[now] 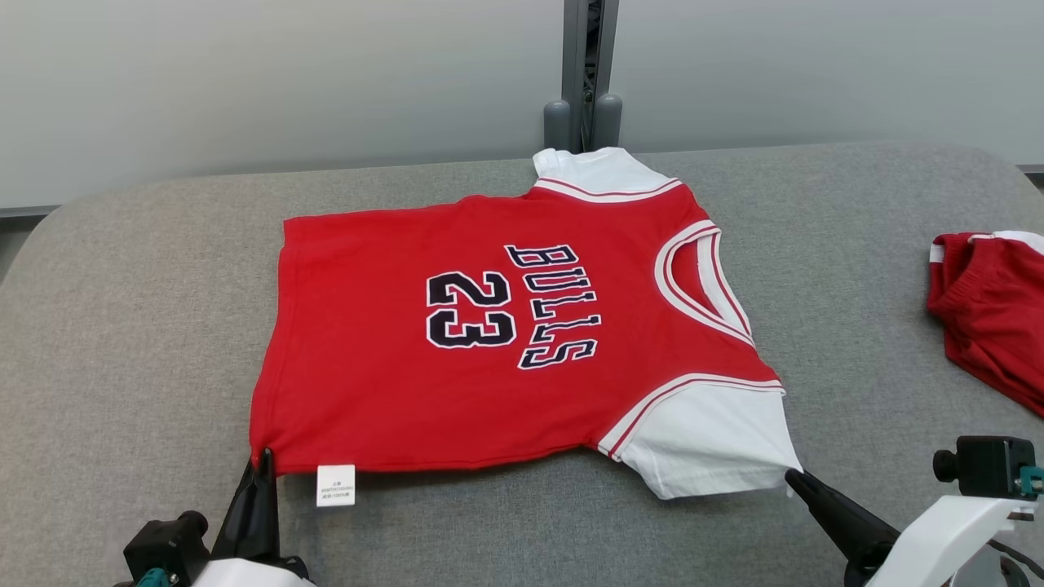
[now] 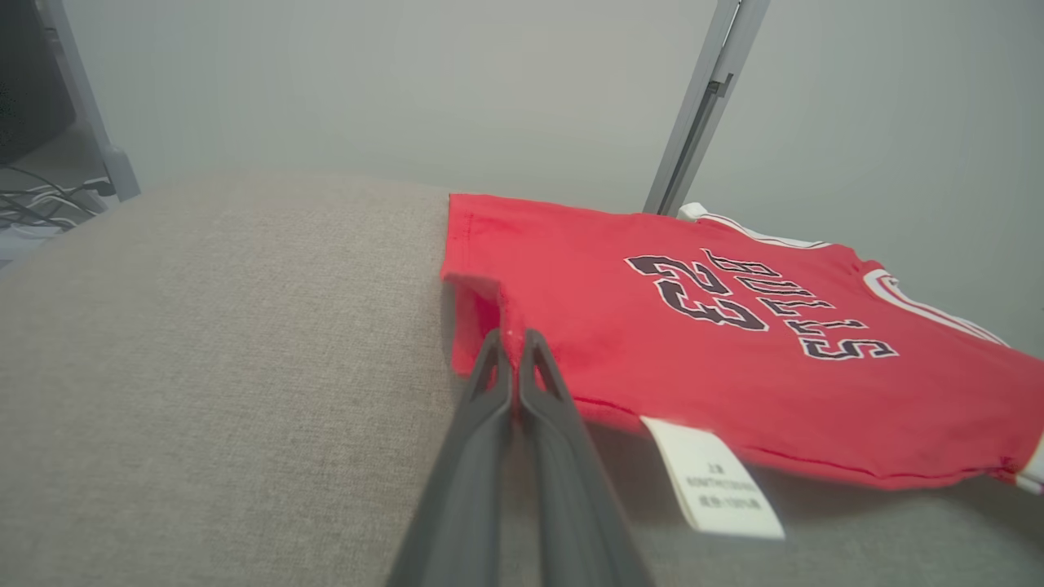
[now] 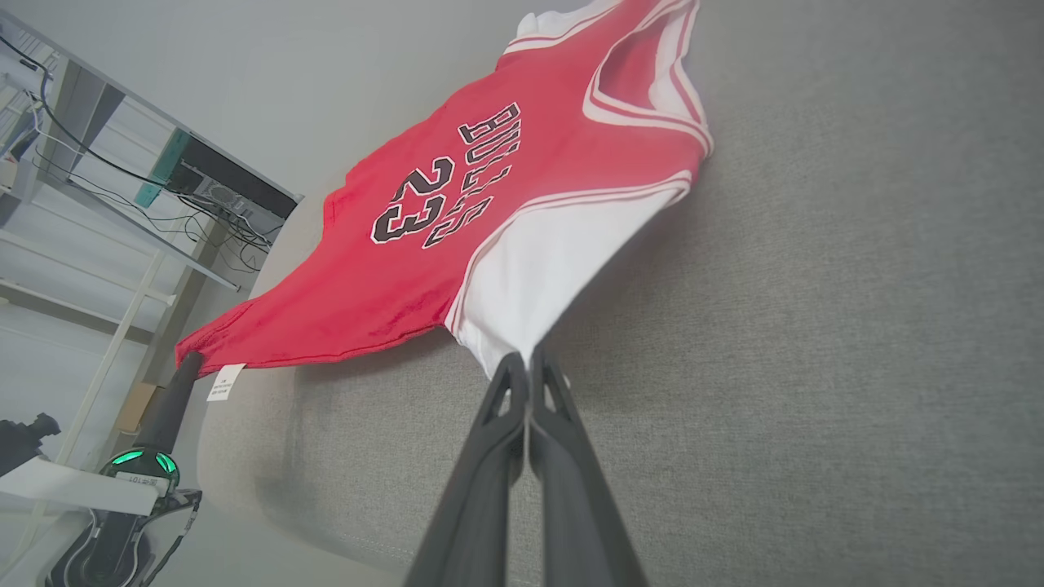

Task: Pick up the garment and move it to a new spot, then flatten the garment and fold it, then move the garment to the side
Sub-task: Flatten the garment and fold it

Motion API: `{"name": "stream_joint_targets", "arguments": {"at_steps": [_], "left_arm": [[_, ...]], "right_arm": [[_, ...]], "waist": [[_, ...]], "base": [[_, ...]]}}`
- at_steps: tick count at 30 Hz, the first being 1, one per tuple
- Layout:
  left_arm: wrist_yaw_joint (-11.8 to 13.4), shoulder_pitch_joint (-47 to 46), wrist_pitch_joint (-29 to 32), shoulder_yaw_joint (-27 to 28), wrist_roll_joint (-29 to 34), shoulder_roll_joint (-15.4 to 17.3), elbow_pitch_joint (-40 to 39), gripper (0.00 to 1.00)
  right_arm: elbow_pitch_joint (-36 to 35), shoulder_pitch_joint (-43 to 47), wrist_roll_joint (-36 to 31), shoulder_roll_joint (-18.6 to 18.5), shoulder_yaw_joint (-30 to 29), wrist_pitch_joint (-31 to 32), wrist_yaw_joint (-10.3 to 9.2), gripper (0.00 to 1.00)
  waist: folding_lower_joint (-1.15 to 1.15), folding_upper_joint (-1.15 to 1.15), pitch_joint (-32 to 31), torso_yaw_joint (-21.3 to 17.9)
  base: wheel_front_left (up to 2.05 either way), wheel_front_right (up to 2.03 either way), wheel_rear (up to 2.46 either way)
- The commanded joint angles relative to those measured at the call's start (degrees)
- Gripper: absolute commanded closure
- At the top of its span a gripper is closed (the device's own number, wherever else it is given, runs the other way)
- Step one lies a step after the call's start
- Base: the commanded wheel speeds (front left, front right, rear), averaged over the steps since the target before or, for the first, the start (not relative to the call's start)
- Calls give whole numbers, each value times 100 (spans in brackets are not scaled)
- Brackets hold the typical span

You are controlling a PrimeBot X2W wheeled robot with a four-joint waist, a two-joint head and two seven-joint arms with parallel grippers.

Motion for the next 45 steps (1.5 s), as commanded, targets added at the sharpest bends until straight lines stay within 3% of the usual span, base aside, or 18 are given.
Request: {"name": "stream_joint_targets", "arguments": {"at_steps": [1, 11, 24, 39, 45], "left_arm": [[-17, 43, -13, 26, 19, 26, -23, 100], [38, 41, -13, 9, -22, 26, -1, 100], [192, -925, -13, 97, 199, 29, 387, 100], [231, -2422, -13, 135, 367, 76, 1191, 100], [235, -2743, -13, 125, 347, 67, 1407, 100]], "right_arm": [[-41, 36, -8, -10, -14, 14, 4, 100], [-169, -135, -16, 51, -88, 5, 4, 100], [200, -1088, -72, 56, -268, -240, 4, 100], [1661, -3003, -129, -84, -279, -533, 4, 100], [2228, -3576, 72, 21, -461, -556, 4, 100]], "waist": [[0, 0, 6, 1], [0, 0, 115, -14], [0, 0, 712, -102], [0, 0, 1403, 3], [0, 0, 1561, 58]], "base": [[0, 0, 0], [0, 0, 0], [0, 0, 0], [0, 0, 0], [0, 0, 0]]}}
